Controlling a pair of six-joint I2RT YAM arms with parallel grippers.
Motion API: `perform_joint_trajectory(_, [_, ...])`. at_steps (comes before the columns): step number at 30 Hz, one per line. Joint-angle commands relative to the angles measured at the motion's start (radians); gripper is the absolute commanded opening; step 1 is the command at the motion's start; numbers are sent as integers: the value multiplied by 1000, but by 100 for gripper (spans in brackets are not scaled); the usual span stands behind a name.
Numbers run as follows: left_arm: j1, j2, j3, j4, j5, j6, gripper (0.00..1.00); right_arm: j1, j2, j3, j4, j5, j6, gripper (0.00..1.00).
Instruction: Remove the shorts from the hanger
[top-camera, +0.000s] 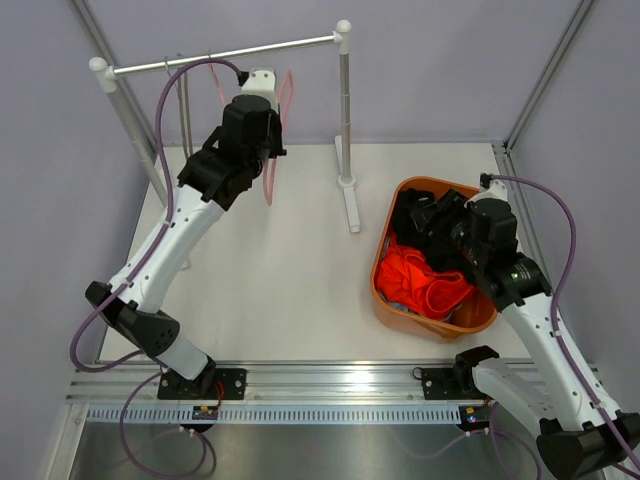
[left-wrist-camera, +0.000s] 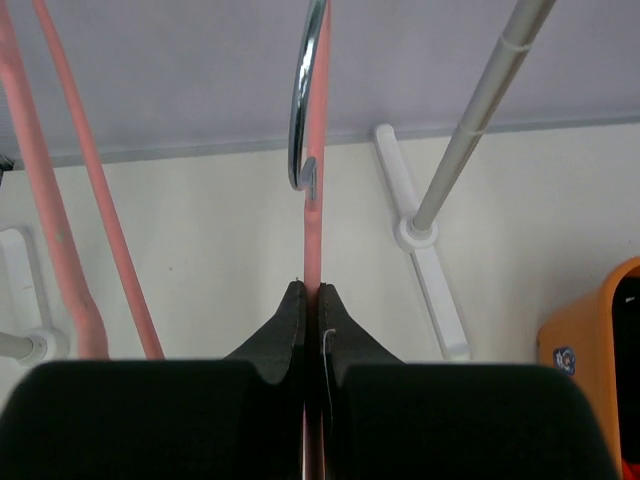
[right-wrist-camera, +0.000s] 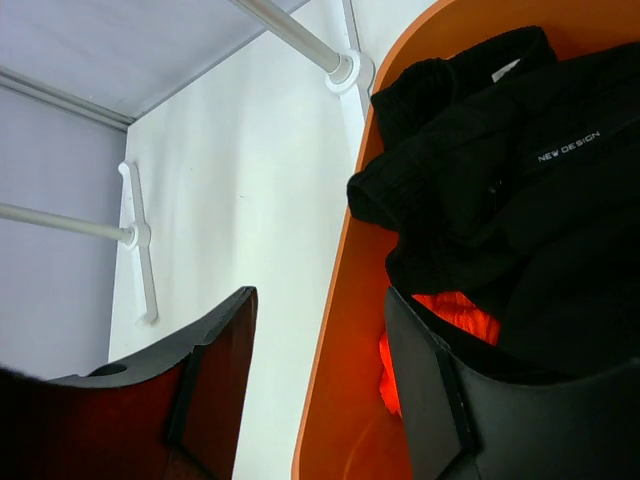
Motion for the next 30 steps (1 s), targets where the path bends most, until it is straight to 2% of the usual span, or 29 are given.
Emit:
perform_joint_trajectory(1, [34, 43, 152, 79, 22, 17, 0, 6, -31, 39, -39, -15, -48, 62])
perform_joint_trajectory(7, [76, 137, 290, 85, 28, 39, 0, 7, -52, 36, -53, -56, -61, 63])
perform_joint_trajectory(14, [90, 238, 382, 195, 14, 98, 0, 6, -143, 14, -83, -38, -73, 64])
perform_joint_trajectory(30, [155, 353, 430, 410, 22, 147, 0, 6, -164, 4, -106, -27, -130, 67])
